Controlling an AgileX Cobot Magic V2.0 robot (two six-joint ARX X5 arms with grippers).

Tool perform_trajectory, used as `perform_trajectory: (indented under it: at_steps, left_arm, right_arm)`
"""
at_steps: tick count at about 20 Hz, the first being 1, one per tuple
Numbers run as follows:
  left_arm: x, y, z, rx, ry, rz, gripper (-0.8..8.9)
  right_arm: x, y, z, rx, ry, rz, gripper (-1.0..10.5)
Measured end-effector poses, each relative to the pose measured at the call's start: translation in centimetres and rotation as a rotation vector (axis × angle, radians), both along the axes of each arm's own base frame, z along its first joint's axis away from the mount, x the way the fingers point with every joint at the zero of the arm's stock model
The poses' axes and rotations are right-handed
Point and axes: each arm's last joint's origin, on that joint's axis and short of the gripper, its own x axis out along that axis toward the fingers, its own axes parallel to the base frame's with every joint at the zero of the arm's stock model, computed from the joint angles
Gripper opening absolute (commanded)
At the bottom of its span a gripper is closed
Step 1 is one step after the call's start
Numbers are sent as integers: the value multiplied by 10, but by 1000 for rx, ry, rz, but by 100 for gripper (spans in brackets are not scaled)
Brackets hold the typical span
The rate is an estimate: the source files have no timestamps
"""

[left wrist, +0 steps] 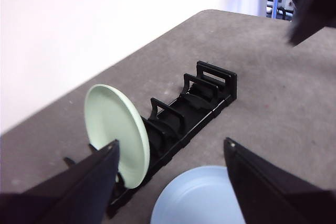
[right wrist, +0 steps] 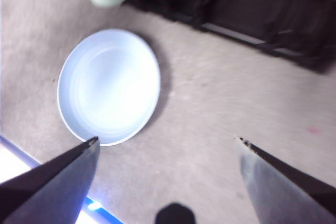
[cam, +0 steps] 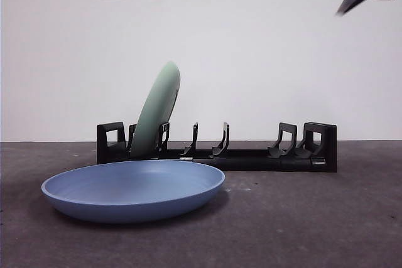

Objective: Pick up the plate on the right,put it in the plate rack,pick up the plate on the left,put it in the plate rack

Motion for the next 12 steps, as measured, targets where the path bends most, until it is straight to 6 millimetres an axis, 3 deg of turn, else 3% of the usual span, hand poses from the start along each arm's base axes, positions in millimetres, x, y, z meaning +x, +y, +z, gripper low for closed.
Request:
perform_trajectory:
  at_steps: [5,9,12]
  left_arm:
    - [-39,17,1,80,-68,-28,356]
    - [-45,19,-10,162,19,-50,356]
    - [-45,19,-10,171,16,-53,356]
  right_arm:
    - [11,45,-67,15,28,24,437]
    - [25,91,-118,-57,100,63,437]
    - [36,110,-157,-94,170,57,437]
